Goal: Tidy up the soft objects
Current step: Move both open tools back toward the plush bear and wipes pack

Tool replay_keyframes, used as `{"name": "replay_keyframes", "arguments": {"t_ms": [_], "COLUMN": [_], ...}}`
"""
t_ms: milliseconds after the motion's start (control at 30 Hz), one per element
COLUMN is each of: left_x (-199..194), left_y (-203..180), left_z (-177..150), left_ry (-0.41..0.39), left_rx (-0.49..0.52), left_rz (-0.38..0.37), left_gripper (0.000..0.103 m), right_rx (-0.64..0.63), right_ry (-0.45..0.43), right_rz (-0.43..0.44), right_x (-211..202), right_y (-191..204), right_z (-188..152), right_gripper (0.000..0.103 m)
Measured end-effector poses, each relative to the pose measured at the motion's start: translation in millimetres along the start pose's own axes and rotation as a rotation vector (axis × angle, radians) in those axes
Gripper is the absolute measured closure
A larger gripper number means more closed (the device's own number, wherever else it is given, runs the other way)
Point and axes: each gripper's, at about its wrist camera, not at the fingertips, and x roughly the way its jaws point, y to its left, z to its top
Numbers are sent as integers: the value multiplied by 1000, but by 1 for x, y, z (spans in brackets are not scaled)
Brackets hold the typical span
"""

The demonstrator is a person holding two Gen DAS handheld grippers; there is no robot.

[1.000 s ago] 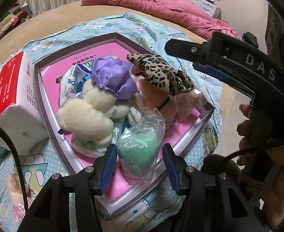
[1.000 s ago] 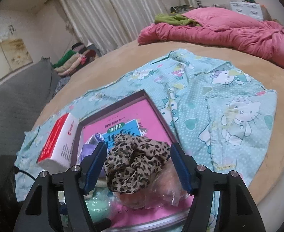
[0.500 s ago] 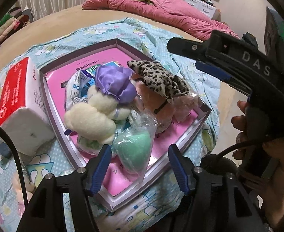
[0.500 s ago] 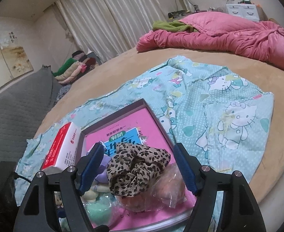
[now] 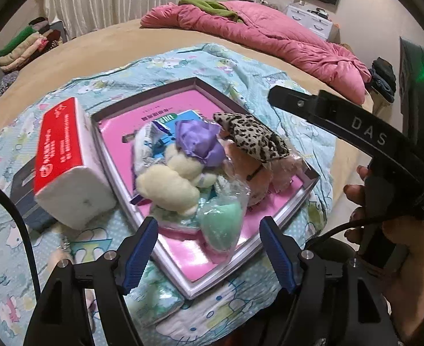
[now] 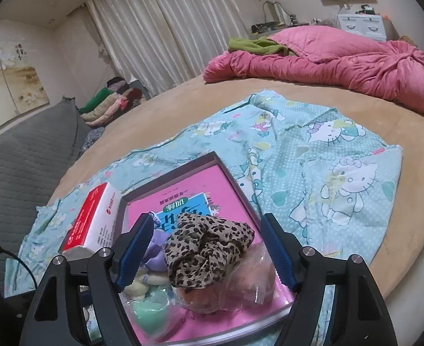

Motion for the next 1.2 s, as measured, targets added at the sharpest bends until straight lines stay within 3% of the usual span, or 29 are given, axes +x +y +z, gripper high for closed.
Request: {"name": "replay_keyframes", "arguments": {"t_ms": [533,1200], "left_x": [-42,-108], "left_y": [32,109], "left_z": [-10,-26], "left_ry": [-57,-136], "left_rx": [-42,-207], "left_rz": [62,156], "left_gripper": [27,24], "right_rx": [-94,-247], "right_ry": [-69,-45], "right_rz": [18,98], "right_x": [-39,-66], "right_y": [41,107], "right_z": [-1,-17], "right_gripper": [21,21]}}
